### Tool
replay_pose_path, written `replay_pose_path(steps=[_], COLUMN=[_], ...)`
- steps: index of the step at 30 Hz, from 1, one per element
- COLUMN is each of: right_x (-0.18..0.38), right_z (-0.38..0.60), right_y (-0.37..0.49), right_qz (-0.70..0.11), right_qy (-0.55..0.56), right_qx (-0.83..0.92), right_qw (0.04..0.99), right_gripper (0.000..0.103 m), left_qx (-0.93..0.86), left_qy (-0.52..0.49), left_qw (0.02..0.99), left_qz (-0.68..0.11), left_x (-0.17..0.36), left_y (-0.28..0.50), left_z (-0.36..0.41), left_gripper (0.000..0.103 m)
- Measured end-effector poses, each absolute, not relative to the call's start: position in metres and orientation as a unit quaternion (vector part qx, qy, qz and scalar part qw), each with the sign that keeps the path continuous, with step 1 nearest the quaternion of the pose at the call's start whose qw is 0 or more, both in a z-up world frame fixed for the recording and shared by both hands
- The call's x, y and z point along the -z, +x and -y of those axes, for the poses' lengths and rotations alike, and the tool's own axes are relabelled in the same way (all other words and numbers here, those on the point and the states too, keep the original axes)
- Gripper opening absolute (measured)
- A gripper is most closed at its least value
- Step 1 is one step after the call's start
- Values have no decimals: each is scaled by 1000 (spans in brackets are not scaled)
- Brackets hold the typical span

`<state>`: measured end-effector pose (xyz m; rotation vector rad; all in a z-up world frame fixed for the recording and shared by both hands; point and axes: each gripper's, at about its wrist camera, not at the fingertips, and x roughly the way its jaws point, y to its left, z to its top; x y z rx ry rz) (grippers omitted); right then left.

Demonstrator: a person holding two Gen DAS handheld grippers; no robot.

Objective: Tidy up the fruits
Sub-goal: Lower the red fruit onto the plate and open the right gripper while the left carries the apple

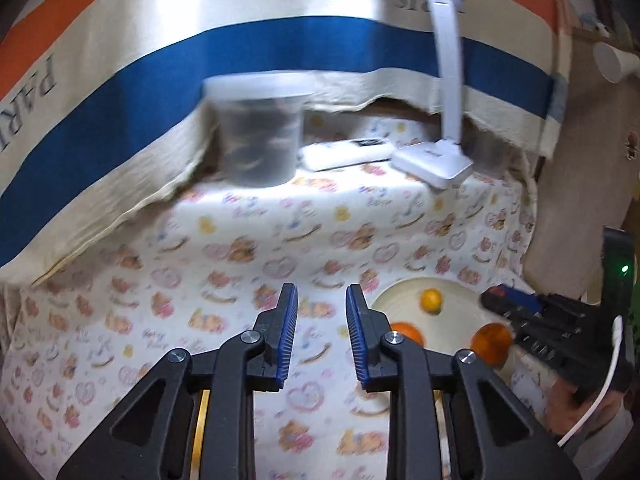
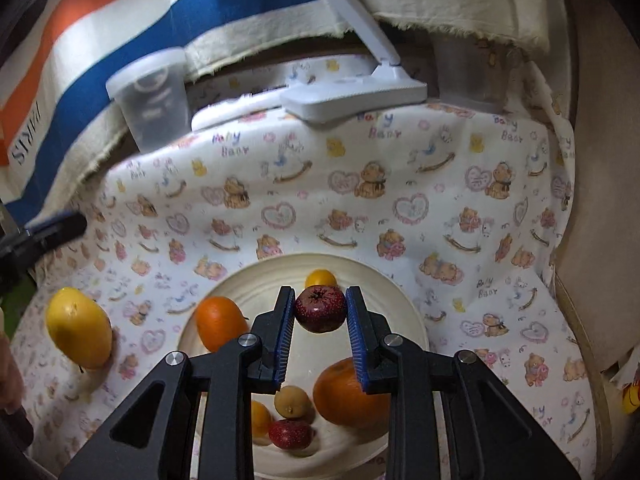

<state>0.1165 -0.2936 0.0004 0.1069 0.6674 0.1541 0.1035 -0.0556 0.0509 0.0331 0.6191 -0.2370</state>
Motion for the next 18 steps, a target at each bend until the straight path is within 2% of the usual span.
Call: replay_pose_path(steps=[3,5,7,13,18], right_x=[5,10,14,17,18], right_z=[292,288,280,273,279], right_y=[118,119,118,116,118], right_qz=[-345,-357,-360,-358,-358], right_qy=[56,50,40,38,45], right_qx=[-88,-93,-94,-97,-86], right_qw=[933,928,927,928,929], right_gripper=[27,27,27,27,27], left_qx=[76,44,-3,-124,-82], left_qy=[29,23,16,-43,-105], left_qw=[948,945,944,930,901], left_qz=[-309,-322,-330,-344,-413], left_x=[-51,-47,-40,-17,21], left_y=[97,92,87,116,162], left_z=[32,7,-26,-131,-179], left_gripper=[39,65,78,84,84])
